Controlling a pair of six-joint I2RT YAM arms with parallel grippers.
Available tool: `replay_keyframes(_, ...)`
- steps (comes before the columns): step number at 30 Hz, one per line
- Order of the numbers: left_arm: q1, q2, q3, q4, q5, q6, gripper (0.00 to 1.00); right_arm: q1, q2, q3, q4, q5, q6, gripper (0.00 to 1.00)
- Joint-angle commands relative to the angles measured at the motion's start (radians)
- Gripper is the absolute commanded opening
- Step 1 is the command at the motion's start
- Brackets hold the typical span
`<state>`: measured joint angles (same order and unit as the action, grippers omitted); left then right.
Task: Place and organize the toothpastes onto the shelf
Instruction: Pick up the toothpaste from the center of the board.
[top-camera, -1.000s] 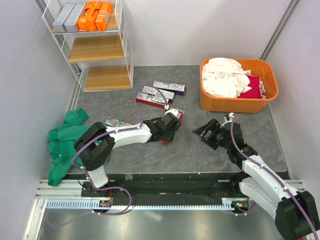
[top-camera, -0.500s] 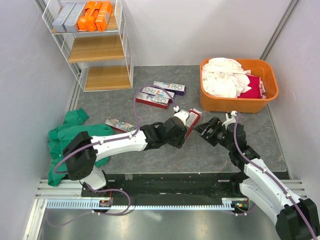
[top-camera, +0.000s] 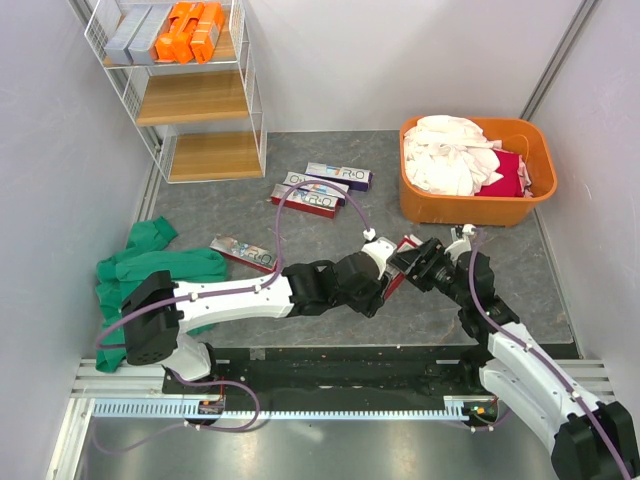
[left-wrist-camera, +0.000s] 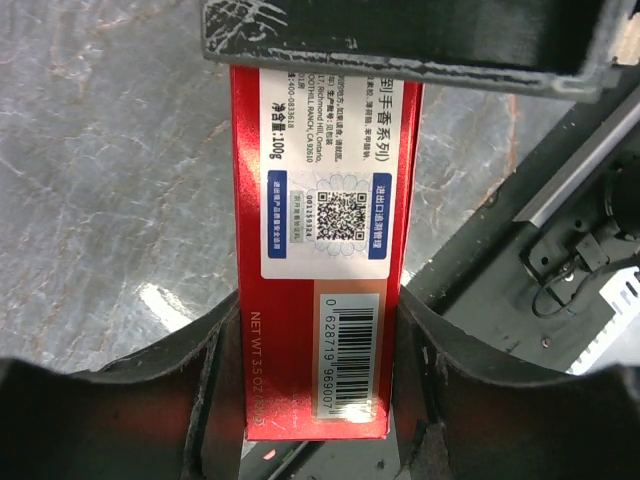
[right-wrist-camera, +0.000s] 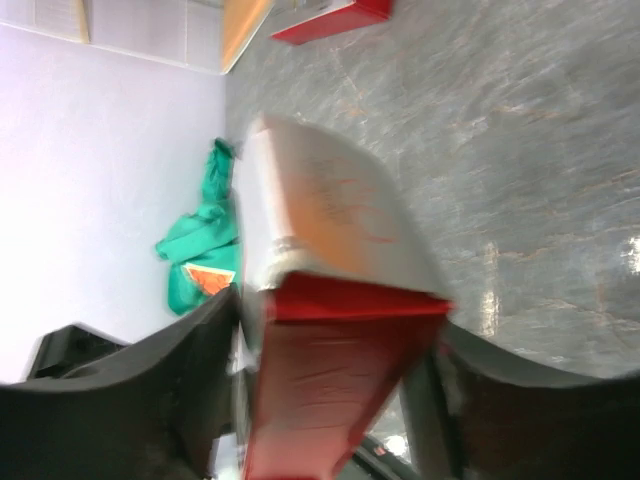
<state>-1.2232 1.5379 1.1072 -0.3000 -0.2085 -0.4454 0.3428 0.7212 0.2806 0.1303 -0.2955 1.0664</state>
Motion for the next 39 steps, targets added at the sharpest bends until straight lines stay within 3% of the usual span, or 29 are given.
replay_keyframes(1, -0.010, -0.047, 0.045, 0.050, -0.035, -0.026, 0.47, -0.001, -0.042, -0.026, 0.097, -0.019, 0.023, 0.60)
replay_keyframes(2, -0.010, -0.051, 0.043, 0.050, -0.040, -0.035, 0.47, -0.002, -0.052, -0.030, 0.103, -0.019, 0.029, 0.53)
replay_keyframes(9, -0.010, -0.056, 0.046, 0.042, -0.052, -0.050, 0.50, -0.002, -0.063, -0.038, 0.126, -0.033, 0.038, 0.34)
replay_keyframes(11, -0.009, -0.059, 0.048, 0.036, -0.061, -0.061, 0.55, -0.002, -0.062, -0.038, 0.137, -0.037, 0.041, 0.31)
replay_keyframes(15, 0.005, -0.085, 0.066, 0.025, -0.071, -0.088, 0.84, -0.002, -0.066, -0.035, 0.144, -0.036, 0.046, 0.31)
replay_keyframes(18, 0.031, -0.119, 0.086, 0.027, -0.054, -0.105, 0.99, -0.002, -0.071, -0.029, 0.144, -0.031, 0.044, 0.31)
replay_keyframes(23, 0.198, -0.202, 0.030, 0.090, 0.128, -0.197, 1.00, -0.001, -0.069, -0.012, 0.146, -0.027, 0.041, 0.31)
replay_keyframes(26, 0.359, -0.266, -0.105, 0.260, 0.358, -0.327, 1.00, -0.002, -0.069, 0.008, 0.149, -0.025, 0.037, 0.31)
replay_keyframes(27, 0.401, -0.275, -0.145, 0.379, 0.479, -0.375, 1.00, -0.002, -0.068, 0.014, 0.149, -0.024, 0.038, 0.32)
replay_keyframes(30, 0.533, -0.283, -0.292, 0.623, 0.660, -0.556, 1.00, -0.002, -0.065, 0.041, 0.147, -0.010, 0.035, 0.32)
replay_keyframes(33, 0.587, -0.253, -0.391, 0.776, 0.754, -0.689, 1.00, -0.002, -0.054, 0.087, 0.149, 0.019, 0.033, 0.32)
replay_keyframes(39, 0.607, -0.132, -0.512, 1.241, 0.842, -0.921, 1.00, -0.004, -0.013, 0.213, 0.150, 0.114, -0.002, 0.32)
